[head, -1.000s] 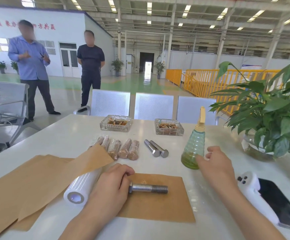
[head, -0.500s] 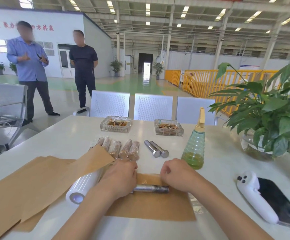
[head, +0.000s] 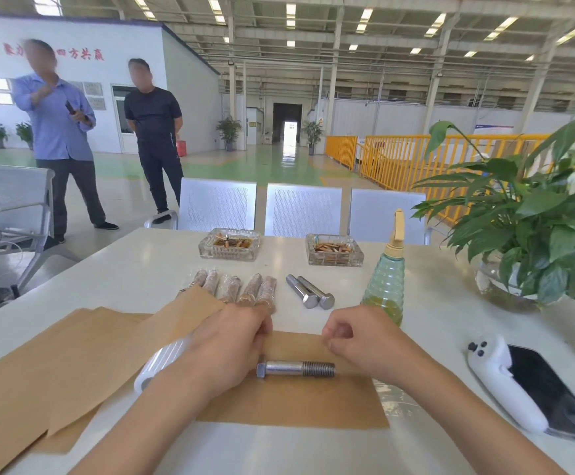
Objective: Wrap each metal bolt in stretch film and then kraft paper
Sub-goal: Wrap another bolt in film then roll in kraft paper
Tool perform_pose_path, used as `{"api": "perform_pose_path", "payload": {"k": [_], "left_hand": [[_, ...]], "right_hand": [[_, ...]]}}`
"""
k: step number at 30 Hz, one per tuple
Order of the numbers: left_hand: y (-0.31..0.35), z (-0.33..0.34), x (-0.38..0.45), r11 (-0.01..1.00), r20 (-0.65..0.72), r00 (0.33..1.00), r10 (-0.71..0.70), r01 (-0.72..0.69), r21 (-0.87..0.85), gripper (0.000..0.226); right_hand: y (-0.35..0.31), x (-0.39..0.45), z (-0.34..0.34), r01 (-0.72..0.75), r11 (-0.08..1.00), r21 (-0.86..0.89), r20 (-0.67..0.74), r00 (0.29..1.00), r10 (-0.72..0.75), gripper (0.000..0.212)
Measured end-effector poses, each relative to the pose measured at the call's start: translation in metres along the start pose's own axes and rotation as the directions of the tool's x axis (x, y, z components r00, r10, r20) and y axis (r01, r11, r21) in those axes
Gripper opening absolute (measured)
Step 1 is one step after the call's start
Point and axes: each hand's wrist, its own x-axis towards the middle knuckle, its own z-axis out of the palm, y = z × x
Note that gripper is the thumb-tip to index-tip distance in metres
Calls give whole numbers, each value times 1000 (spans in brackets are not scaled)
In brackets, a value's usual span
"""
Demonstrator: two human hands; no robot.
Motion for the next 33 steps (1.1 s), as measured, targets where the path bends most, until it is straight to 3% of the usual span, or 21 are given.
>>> {"api": "perform_pose_path", "payload": {"k": [6, 12, 23, 30, 33], "left_hand": [[-5, 0, -23, 982, -87, 981, 175, -169, 80, 11], [-6, 4, -41, 953, -116, 953, 280, -261, 152, 14], [-4, 1, -37, 983, -85, 980, 182, -179, 42, 19], [-6, 8, -29, 995, 6, 995, 100, -100, 15, 23], [-6, 11, -29, 997, -2, 997, 82, -82, 3, 21]], "right_hand": [[2, -29, 7, 63, 997, -45, -80, 995, -67, 11], [7, -51, 17, 215, 953, -214, -140, 959, -248, 6], [14, -59, 41, 286, 882, -374, -148, 921, -361, 9], [16, -60, 45, 277, 879, -388, -181, 912, -368, 8], [17, -59, 46, 247, 912, -329, -191, 928, -321, 22]]}}
